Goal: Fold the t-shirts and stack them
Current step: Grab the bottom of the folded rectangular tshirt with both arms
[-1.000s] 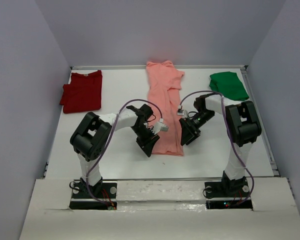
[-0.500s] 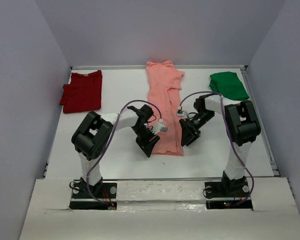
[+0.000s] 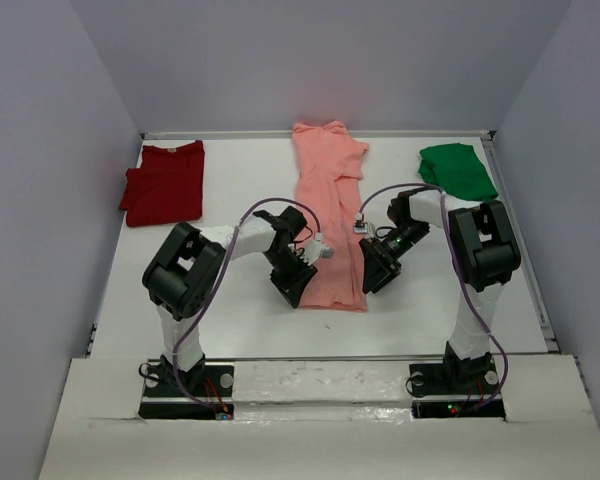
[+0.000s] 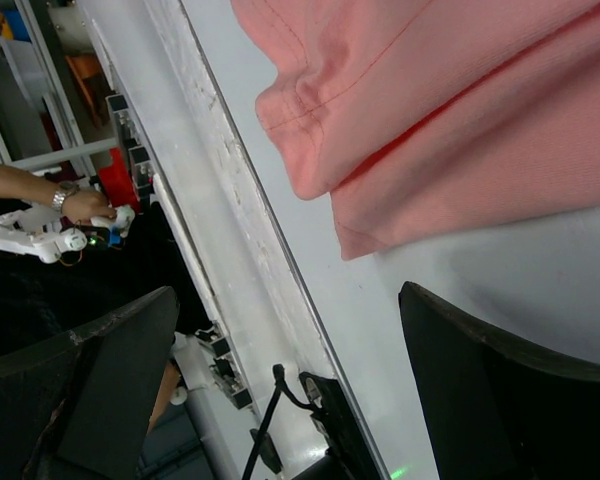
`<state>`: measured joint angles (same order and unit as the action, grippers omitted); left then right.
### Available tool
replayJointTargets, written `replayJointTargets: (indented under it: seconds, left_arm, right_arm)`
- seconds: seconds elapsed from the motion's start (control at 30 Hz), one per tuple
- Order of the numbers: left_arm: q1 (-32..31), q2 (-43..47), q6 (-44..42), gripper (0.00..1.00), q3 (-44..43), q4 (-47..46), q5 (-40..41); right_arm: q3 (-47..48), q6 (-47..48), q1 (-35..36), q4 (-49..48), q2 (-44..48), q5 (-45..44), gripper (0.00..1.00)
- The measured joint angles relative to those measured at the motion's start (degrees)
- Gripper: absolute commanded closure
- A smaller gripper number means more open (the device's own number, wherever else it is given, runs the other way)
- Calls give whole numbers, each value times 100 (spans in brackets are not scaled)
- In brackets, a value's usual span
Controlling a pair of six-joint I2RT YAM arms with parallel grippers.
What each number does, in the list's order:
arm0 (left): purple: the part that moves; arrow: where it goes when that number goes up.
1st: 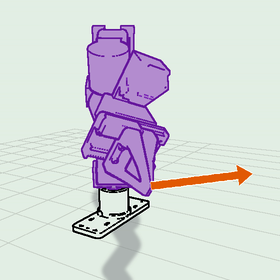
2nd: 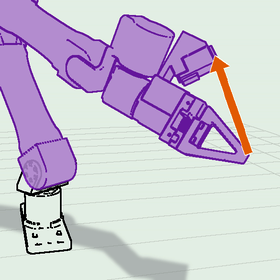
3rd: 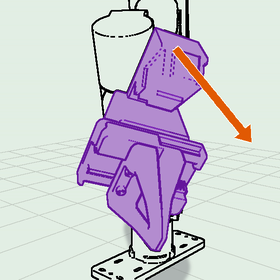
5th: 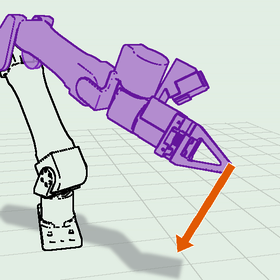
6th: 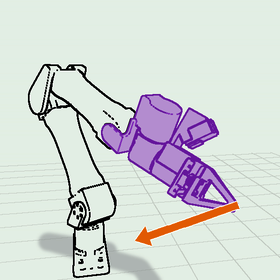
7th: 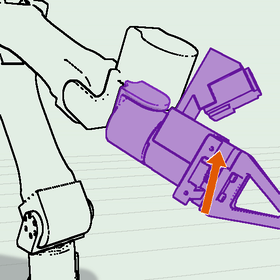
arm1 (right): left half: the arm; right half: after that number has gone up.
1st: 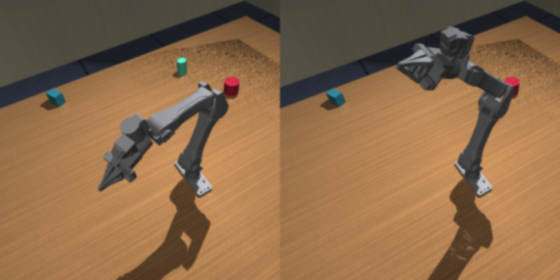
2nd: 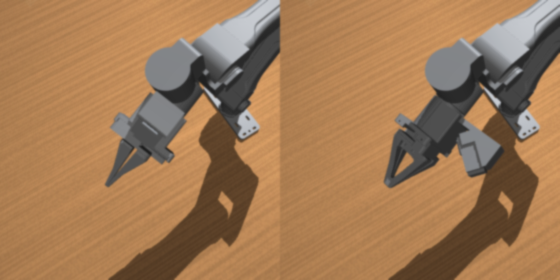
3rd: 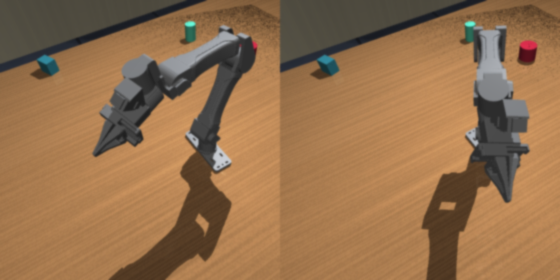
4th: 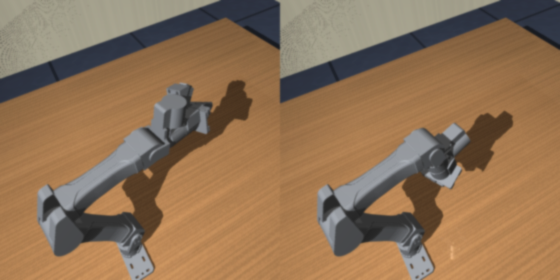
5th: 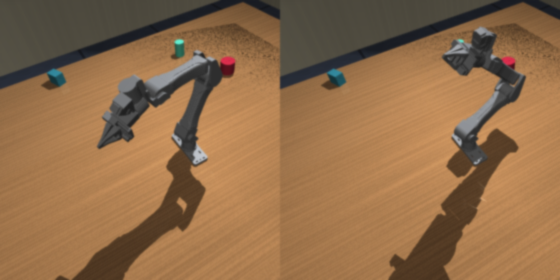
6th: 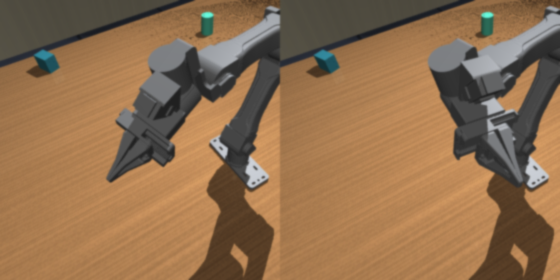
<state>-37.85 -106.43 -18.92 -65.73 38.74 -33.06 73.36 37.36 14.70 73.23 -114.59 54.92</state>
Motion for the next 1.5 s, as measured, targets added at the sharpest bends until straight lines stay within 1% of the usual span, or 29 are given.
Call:
replayJointTargets:
  seconds: [0.1, 0.5, 0.6, 0.63, 0.73, 1.27, 1.4, 1.5]
  left_arm:
    - [31, 0, 42, 65, -42, -50, 125]
    - [85, -63, 197, 65, -42, -144, 24]
    - [85, -81, 219, 76, -42, -160, -28]
    - [85, -105, 232, 85, -48, -175, -35]
    - [83, -184, 278, 100, -85, -186, -144]
    - [79, -190, 278, 100, -94, -168, -203]
    - [76, -186, 278, 100, -94, -168, -203]
    - [70, -181, 275, 100, -94, -170, -197]
  right_arm:
    - [0, 24, 0, 17, 0, 17, 3]
    - [0, 125, 0, 98, 0, 72, 3]
    - [0, 149, 0, 146, 0, 90, 3]
    - [0, 153, 0, 153, 0, 96, 3]
    - [0, 170, 0, 166, 0, 105, 3]
    - [-11, 140, 11, 181, -116, 55, 2]
    - [-120, 76, 35, 57, -271, 59, 0]
    - [-328, -125, 37, -236, -289, 68, 0]
